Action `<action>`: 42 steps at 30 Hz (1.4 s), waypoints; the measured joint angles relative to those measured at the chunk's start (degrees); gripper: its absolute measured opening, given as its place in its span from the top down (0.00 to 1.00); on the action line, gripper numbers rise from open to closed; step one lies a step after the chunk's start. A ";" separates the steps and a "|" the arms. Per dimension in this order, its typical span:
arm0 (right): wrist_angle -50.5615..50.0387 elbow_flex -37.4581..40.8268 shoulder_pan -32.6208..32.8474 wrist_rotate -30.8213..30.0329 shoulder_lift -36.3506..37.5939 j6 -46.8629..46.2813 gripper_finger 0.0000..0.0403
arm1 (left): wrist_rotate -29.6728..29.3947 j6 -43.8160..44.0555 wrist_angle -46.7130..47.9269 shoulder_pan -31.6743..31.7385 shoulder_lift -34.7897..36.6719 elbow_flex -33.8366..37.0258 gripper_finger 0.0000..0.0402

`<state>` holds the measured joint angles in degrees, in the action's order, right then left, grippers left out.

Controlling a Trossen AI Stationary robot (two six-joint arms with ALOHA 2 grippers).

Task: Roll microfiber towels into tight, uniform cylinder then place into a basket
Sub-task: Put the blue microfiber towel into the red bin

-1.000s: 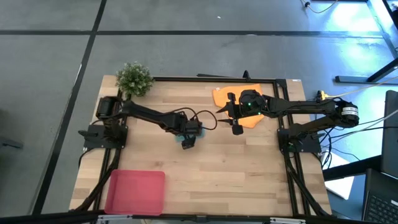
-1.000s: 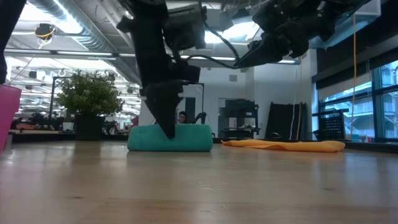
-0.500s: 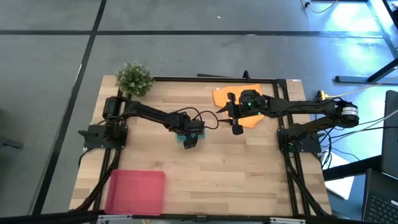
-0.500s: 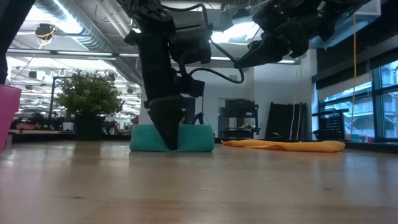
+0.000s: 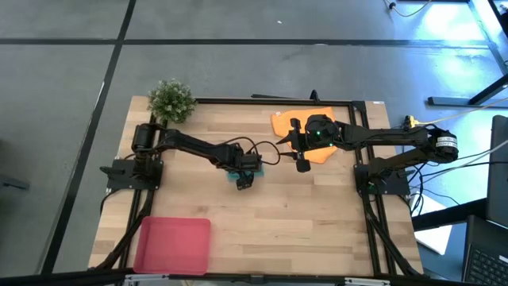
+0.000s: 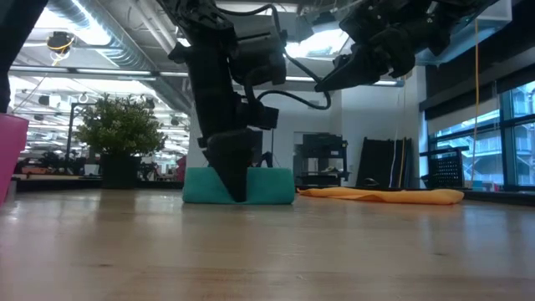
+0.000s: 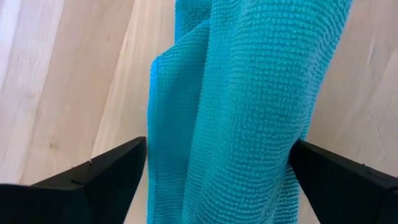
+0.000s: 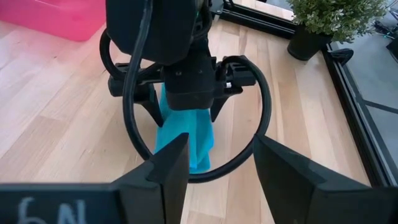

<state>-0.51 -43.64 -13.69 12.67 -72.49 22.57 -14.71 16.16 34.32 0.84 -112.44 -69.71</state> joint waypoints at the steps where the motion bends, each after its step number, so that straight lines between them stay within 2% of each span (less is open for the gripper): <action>1: 0.00 0.00 0.02 0.00 0.00 0.00 0.56 | 0.17 0.21 -0.02 0.02 0.00 0.00 0.06; 7: 0.00 0.00 0.00 0.00 0.00 0.02 0.56 | 2.00 1.47 -0.16 -0.04 -0.05 0.00 0.24; 16: 0.00 0.00 0.01 0.00 0.00 0.00 0.56 | 6.28 1.71 0.34 0.00 -0.07 0.00 0.64; 24: 0.00 0.00 0.00 0.00 0.00 0.01 0.56 | 6.07 1.08 0.93 -0.13 -0.02 0.04 0.97; 37: 0.00 0.00 0.00 0.00 0.00 0.00 0.56 | 7.37 1.79 2.50 -1.82 4.33 0.57 0.99; 42: -0.02 0.00 0.02 0.00 0.00 0.00 0.56 | 6.74 3.48 7.49 -3.35 8.33 0.37 0.99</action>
<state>-0.54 -43.64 -13.67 12.67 -72.49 22.57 -7.97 19.63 41.81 -2.51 -104.11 -69.34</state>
